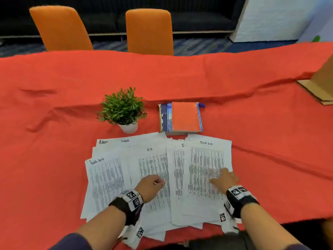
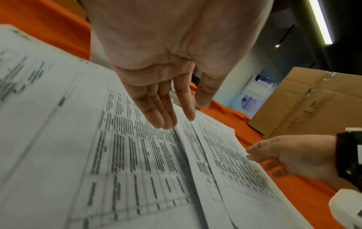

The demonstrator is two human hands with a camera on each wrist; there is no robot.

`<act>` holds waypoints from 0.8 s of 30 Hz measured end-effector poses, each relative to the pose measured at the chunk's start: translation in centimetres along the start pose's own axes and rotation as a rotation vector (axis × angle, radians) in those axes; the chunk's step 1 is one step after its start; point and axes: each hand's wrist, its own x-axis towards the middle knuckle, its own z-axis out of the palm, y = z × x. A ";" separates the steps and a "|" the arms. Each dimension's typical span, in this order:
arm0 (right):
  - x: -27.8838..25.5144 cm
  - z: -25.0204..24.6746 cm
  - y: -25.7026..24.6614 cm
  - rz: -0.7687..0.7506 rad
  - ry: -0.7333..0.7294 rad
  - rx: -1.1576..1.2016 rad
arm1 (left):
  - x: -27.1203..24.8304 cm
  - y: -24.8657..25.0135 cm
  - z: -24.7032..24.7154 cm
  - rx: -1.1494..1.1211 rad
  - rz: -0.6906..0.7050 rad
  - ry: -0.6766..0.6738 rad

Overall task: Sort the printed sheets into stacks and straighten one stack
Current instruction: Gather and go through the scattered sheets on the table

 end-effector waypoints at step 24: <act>-1.1 -3.4 10.3 -0.065 0.048 0.365 | 4.2 2.9 7.2 0.043 -0.273 0.275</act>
